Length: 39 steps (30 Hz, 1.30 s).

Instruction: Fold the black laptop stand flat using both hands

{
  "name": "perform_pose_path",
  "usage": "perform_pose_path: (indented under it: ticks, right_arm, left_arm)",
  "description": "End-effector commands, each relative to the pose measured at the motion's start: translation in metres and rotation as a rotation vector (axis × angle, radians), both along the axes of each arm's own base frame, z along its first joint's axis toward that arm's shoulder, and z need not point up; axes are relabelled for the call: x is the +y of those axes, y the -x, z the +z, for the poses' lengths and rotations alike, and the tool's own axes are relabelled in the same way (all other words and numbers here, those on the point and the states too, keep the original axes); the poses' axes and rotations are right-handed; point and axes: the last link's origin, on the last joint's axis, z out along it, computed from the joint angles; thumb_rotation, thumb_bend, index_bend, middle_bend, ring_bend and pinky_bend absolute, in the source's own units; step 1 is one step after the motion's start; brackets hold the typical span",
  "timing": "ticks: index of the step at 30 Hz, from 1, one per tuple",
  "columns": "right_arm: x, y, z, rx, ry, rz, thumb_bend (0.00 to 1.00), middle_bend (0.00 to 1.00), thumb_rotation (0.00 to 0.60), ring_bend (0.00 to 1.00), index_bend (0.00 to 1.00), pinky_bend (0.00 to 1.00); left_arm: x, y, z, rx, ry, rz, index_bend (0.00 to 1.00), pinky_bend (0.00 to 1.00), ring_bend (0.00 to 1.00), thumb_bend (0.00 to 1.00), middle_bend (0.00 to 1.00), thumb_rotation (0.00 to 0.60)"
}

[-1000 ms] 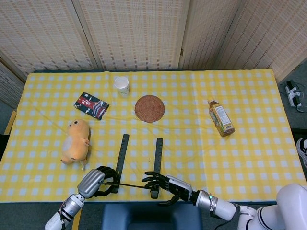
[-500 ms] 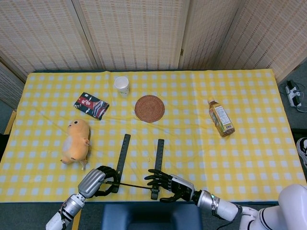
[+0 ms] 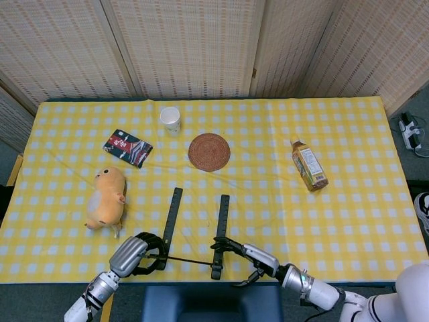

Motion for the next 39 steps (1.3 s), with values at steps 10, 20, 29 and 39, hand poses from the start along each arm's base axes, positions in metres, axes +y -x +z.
perform_pose_path:
  ticks: [10,20,29,39]
  right_arm:
    - [0.008,-0.008,-0.028,0.213,0.195,0.019,0.26,0.18,0.600,0.15,0.15,0.04]
    - [0.008,-0.009,-0.037,0.255,0.280,0.016,0.26,0.21,0.600,0.18,0.25,0.04]
    - [0.005,-0.019,-0.044,0.255,0.341,0.019,0.26,0.26,0.600,0.21,0.35,0.05]
    - [-0.008,-0.030,-0.042,0.272,0.384,0.045,0.26,0.26,0.600,0.22,0.35,0.05]
  left_arm:
    - [0.001,-0.003,0.002,-0.005,0.001,-0.004,0.59,0.30,0.32,0.49,0.43,0.600]
    - [0.002,-0.002,0.004,-0.012,-0.002,0.006,0.59,0.30,0.32,0.49,0.43,0.600]
    - [0.002,-0.003,0.004,-0.010,-0.001,0.010,0.59,0.29,0.32,0.49,0.43,0.600]
    - [0.003,-0.007,0.004,-0.016,0.001,0.009,0.59,0.29,0.32,0.49,0.43,0.600]
